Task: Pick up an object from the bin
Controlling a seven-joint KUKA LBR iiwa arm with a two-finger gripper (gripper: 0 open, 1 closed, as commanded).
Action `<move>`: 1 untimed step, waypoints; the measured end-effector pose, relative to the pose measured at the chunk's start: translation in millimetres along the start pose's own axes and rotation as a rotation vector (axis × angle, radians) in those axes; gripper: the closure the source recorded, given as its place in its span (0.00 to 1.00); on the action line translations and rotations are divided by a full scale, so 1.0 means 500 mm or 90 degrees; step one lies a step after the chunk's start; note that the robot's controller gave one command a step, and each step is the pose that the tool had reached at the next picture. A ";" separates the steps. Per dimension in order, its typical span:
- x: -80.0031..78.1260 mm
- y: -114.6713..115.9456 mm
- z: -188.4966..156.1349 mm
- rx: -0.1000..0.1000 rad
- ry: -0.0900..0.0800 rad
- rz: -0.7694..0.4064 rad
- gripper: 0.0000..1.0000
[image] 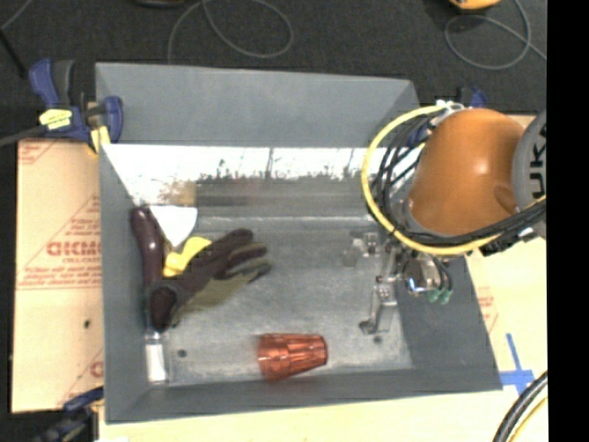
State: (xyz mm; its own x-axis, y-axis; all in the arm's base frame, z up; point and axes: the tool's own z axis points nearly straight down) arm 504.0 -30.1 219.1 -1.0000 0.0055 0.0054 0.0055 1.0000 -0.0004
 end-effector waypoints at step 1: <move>-0.003 0.000 -0.009 0.001 -0.005 -0.001 0.00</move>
Offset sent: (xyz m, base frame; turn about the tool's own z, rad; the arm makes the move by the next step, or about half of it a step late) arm 0.0016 0.0686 -0.1491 -0.0283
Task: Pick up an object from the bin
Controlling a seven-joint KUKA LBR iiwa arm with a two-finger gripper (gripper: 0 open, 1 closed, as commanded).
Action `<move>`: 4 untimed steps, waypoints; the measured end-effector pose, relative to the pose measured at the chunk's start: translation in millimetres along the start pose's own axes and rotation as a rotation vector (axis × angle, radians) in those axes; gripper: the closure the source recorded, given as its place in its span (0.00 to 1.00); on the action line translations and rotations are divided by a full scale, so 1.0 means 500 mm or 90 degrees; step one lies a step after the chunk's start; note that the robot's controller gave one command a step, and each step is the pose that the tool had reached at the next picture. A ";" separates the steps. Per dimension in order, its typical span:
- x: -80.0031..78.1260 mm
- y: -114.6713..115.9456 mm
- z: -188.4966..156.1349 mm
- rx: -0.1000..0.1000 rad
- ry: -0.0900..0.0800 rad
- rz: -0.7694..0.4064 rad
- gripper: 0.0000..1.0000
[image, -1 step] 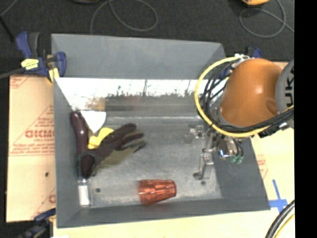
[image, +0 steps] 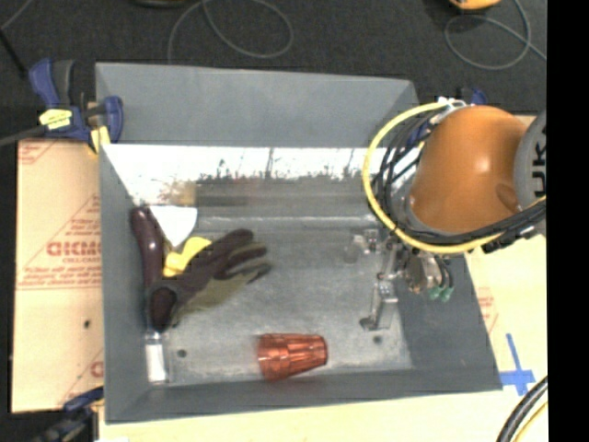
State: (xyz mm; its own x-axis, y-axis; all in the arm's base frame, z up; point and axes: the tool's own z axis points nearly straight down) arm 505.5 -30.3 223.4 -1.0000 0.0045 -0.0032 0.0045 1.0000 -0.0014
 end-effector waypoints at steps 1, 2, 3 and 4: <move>-0.003 0.053 0.117 -0.001 -0.002 -0.008 0.00; 0.014 0.156 0.146 0.000 0.000 -0.062 0.00; 0.056 0.156 0.178 -0.001 -0.003 0.086 0.00; 0.057 0.175 0.265 0.000 0.000 -0.068 0.00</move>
Offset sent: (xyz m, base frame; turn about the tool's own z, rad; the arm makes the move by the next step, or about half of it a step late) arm -0.0071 0.0800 -0.0714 -0.0968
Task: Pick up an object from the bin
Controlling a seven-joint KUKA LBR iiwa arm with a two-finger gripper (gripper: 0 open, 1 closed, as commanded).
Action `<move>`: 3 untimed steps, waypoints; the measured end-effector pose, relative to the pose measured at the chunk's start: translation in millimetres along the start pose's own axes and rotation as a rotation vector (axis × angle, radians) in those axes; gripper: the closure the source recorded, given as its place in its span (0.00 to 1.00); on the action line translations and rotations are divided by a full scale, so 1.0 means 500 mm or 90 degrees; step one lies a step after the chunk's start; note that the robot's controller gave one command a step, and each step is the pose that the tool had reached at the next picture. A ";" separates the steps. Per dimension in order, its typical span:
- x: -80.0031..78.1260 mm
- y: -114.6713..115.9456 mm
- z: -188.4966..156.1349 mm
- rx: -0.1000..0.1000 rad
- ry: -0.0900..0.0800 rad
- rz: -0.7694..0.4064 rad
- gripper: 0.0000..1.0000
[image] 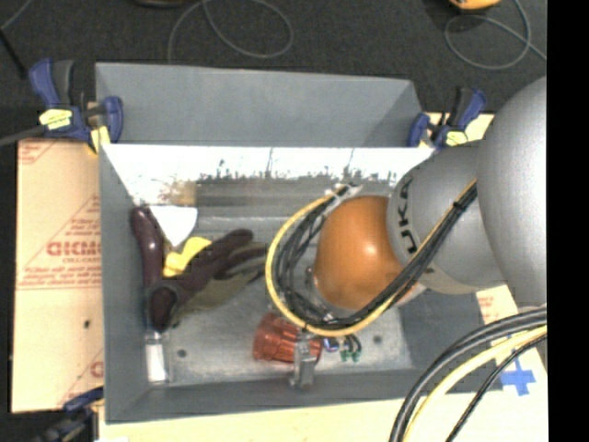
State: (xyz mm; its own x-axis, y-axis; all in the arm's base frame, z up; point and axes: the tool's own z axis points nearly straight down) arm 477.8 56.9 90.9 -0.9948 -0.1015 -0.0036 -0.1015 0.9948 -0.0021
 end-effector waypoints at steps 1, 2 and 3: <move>0.008 0.015 0.040 -0.001 -0.004 0.109 1.00; 0.008 0.015 0.040 -0.001 -0.004 0.109 1.00; 0.011 0.015 0.032 -0.001 -0.002 0.109 1.00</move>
Offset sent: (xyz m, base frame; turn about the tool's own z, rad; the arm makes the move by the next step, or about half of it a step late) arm 0.0000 0.0000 0.0000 0.0000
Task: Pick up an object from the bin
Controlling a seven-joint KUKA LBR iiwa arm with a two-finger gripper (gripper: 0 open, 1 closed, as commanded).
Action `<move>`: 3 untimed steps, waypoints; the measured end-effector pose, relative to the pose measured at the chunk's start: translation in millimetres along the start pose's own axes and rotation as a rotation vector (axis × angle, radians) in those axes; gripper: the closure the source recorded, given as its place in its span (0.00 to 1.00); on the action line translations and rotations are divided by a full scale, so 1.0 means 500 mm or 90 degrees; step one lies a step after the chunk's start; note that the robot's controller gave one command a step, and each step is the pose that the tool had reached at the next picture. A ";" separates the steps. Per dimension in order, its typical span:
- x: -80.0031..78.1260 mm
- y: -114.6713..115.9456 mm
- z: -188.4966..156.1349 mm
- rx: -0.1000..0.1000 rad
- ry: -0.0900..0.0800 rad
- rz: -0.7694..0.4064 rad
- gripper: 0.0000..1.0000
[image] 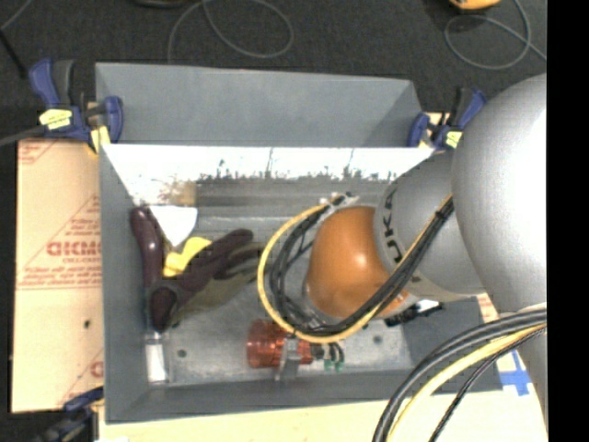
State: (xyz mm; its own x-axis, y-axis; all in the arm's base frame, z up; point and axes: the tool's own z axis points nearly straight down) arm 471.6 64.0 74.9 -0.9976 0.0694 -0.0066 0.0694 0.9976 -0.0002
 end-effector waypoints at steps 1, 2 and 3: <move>0.003 -0.001 -0.037 0.001 0.005 -0.001 1.00; -0.003 0.000 -0.074 0.000 -0.002 -0.001 1.00; -0.001 -0.001 -0.064 0.000 0.001 -0.001 1.00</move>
Offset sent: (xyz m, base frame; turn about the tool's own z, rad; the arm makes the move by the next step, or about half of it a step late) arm 0.0000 -0.0001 0.0012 0.0000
